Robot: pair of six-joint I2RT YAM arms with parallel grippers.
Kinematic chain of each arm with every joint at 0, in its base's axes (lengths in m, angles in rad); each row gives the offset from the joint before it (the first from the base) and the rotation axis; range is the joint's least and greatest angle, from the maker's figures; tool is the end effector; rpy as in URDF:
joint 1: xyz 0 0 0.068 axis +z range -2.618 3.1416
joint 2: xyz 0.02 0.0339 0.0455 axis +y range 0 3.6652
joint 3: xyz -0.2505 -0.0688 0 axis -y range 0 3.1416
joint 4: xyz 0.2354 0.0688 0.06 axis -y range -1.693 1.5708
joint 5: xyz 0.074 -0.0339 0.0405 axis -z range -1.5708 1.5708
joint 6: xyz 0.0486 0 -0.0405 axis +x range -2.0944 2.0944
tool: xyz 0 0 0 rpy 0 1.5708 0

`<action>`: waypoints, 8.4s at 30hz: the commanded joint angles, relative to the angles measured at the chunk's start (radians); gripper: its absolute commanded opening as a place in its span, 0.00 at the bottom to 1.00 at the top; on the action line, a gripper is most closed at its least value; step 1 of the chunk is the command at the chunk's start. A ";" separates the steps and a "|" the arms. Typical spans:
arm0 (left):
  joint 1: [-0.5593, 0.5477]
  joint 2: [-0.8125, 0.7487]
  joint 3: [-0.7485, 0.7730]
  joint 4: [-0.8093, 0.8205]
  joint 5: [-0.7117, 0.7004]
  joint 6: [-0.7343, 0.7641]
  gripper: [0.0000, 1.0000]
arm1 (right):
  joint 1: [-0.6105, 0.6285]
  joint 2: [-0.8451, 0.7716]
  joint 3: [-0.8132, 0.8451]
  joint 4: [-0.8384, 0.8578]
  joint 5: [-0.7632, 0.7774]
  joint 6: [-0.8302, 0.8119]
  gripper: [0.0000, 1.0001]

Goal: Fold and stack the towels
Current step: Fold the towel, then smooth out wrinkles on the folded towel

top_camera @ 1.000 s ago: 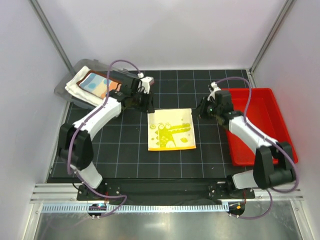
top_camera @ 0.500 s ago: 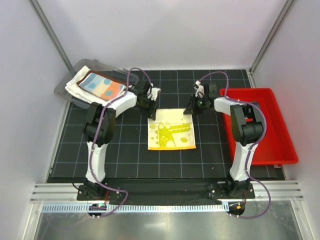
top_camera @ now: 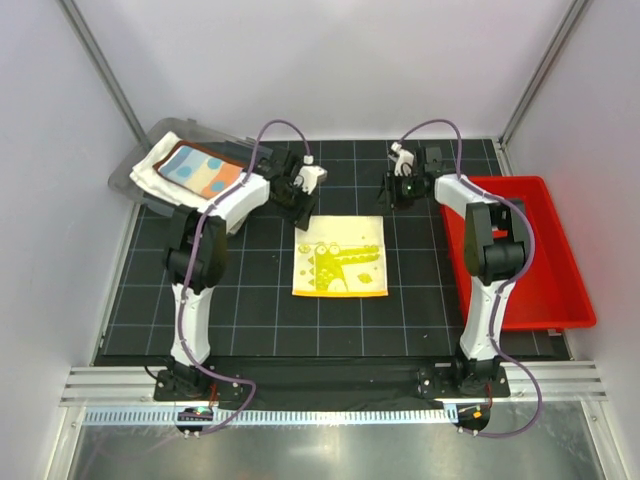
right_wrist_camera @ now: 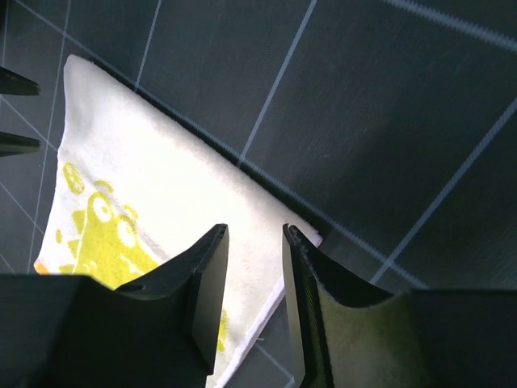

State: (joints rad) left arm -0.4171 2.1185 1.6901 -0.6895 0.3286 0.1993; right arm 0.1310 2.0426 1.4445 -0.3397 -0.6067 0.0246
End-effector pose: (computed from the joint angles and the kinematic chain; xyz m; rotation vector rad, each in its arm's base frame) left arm 0.3978 -0.1934 0.1762 0.9116 2.5257 -0.5094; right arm 0.4223 0.0836 0.1618 -0.3794 2.4223 0.8232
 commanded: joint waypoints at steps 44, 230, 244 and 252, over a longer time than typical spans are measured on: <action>0.087 0.403 0.591 -0.358 0.221 0.249 0.49 | -0.065 0.292 0.361 -0.381 -0.215 -0.342 0.11; -0.151 -0.620 -0.604 0.207 -0.181 -0.718 0.52 | 0.171 -0.602 -0.866 0.312 0.035 0.405 0.22; 0.034 -0.391 -0.598 0.301 0.061 -0.701 0.63 | 0.170 -0.748 -0.840 0.237 0.027 0.405 0.26; 0.024 -0.315 -0.610 0.347 0.055 -0.730 0.62 | 0.170 -0.782 -0.840 0.226 0.030 0.399 0.26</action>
State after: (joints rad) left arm -0.3851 1.7969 1.0904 -0.4023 0.3580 -0.5087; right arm 0.3038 1.2930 0.5686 -0.1097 -0.5823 0.4427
